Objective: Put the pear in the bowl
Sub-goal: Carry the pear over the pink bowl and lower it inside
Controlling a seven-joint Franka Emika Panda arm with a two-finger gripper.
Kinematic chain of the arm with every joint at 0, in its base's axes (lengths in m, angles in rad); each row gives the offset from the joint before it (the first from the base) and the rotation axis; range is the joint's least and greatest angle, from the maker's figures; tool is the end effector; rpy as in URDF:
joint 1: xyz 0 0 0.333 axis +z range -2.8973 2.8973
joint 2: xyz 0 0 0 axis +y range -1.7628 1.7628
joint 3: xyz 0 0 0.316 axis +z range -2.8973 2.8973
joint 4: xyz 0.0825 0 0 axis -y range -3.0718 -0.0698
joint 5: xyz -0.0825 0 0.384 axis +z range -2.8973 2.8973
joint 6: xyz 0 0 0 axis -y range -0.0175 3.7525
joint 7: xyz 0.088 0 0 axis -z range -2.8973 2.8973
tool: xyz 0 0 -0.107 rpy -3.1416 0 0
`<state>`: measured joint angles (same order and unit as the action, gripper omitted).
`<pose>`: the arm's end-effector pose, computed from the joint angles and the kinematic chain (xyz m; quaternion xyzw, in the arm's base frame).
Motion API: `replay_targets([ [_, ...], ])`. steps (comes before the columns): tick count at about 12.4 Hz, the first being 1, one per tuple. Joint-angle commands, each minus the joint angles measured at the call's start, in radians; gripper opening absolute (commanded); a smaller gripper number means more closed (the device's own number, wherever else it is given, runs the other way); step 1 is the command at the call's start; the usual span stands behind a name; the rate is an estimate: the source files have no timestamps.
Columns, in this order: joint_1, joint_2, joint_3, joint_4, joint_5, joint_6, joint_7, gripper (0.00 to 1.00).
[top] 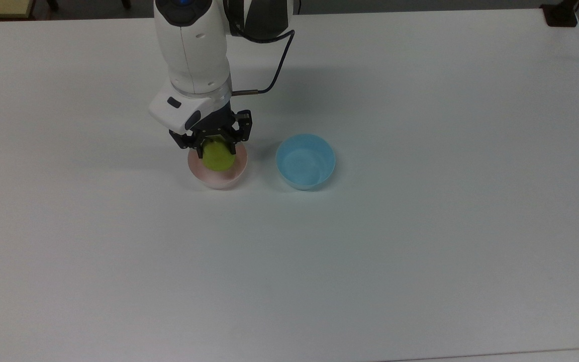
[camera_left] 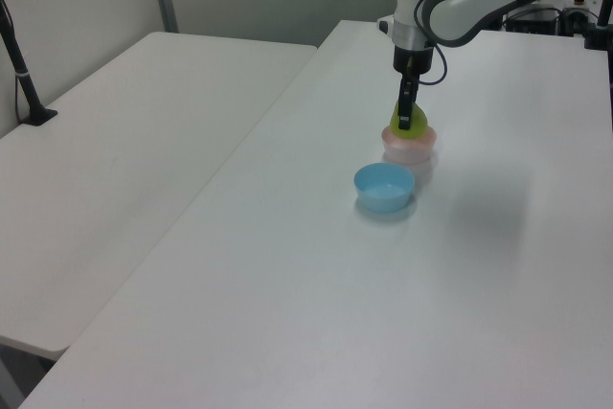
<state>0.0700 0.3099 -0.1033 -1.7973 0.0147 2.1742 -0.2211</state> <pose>0.6419 -0.0161 0.3835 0.9951 0.0927 0.0329 0.0137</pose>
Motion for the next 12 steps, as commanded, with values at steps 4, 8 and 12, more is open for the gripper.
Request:
replay_targets([
  [4,0.002,0.029,-0.006,-0.016,-0.038,0.056,0.025,0.0],
  [8,-0.012,0.029,-0.006,-0.016,-0.039,0.047,0.023,0.7],
  [12,-0.013,0.015,-0.007,-0.005,-0.038,0.007,0.037,1.0],
])
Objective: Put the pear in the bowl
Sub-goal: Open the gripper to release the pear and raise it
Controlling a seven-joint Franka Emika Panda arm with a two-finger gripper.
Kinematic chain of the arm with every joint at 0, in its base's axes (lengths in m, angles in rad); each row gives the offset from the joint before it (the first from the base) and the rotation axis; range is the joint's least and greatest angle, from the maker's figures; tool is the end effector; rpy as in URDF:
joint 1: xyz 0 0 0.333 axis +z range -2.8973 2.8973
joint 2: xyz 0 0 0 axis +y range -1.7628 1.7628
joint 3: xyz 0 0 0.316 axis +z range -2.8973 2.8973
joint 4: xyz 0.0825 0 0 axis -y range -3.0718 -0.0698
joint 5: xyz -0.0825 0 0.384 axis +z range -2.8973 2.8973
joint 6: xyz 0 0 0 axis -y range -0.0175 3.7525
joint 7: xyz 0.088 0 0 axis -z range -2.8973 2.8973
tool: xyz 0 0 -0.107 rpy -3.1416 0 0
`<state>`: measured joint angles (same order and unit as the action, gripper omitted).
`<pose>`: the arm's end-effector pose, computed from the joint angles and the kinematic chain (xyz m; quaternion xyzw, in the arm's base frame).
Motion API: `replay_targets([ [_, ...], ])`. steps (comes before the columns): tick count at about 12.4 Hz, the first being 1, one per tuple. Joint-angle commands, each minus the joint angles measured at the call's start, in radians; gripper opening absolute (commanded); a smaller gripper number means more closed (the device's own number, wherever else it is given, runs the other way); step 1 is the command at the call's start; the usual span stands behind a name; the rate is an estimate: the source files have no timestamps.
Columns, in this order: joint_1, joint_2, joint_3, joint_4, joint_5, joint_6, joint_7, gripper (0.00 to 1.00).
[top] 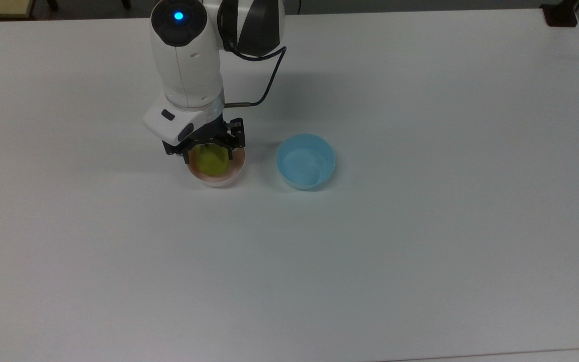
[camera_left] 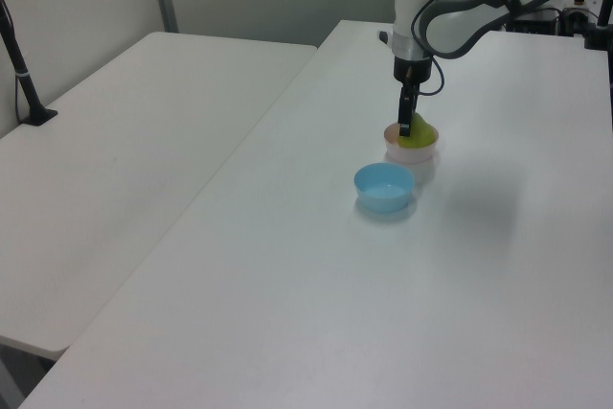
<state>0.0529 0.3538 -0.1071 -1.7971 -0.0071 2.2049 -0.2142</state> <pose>0.6462 -0.0301 0.3585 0.9957 0.0857 0.0249 0.0249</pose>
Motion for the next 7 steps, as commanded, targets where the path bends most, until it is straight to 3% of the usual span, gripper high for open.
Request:
replay_targets([
  [1,0.005,-0.042,-0.003,0.005,-0.017,-0.048,0.041,1.0],
  [7,0.016,-0.197,-0.002,0.235,-0.014,-0.474,0.101,1.0],
])
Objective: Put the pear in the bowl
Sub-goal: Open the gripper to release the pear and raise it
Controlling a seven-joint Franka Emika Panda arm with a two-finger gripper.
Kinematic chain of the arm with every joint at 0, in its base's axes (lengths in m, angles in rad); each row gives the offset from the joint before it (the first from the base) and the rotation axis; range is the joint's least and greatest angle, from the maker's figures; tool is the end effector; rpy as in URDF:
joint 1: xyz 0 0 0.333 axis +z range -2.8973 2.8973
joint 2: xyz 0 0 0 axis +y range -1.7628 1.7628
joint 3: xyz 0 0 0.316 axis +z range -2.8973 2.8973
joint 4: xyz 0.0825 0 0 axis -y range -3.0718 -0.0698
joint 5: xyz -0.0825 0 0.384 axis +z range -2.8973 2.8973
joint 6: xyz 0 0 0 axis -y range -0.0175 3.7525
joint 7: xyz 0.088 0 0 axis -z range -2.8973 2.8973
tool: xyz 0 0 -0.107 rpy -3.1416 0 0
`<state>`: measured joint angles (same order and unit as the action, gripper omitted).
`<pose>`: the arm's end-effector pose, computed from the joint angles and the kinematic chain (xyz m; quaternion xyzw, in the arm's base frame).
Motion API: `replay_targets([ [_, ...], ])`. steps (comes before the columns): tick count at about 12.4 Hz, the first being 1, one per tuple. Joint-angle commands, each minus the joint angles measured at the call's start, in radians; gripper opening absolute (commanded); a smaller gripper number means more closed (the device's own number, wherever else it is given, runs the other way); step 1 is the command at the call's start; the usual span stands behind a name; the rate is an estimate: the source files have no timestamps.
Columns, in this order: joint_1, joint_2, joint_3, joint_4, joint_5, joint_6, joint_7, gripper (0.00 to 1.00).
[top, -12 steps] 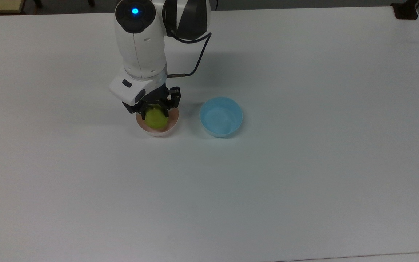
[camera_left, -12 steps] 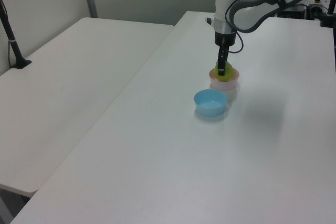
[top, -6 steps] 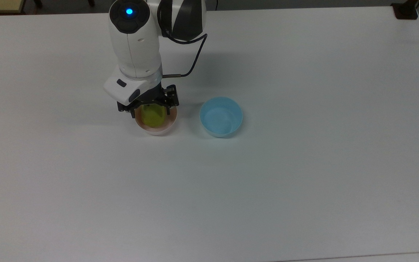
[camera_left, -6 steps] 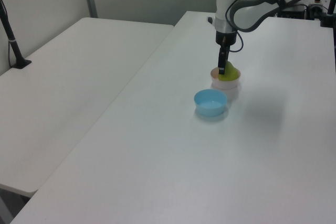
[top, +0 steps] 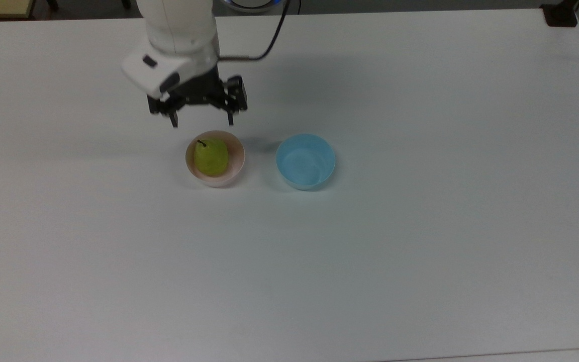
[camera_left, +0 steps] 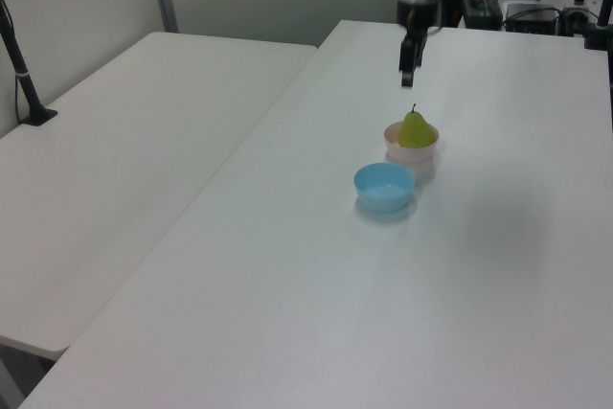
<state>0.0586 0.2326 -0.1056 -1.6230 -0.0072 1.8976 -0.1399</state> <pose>0.6366 -0.0248 0.4903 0.9984 0.0492 0.0201 0.0175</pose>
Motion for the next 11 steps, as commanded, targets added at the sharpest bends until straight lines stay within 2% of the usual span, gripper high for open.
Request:
replay_targets([
  [1,0.009,-0.116,-0.003,0.066,-0.008,-0.208,0.031,1.0],
  [5,0.012,-0.226,-0.005,0.029,0.006,-0.255,0.072,1.0],
  [11,0.012,-0.214,-0.002,0.035,0.013,-0.239,0.017,1.0],
])
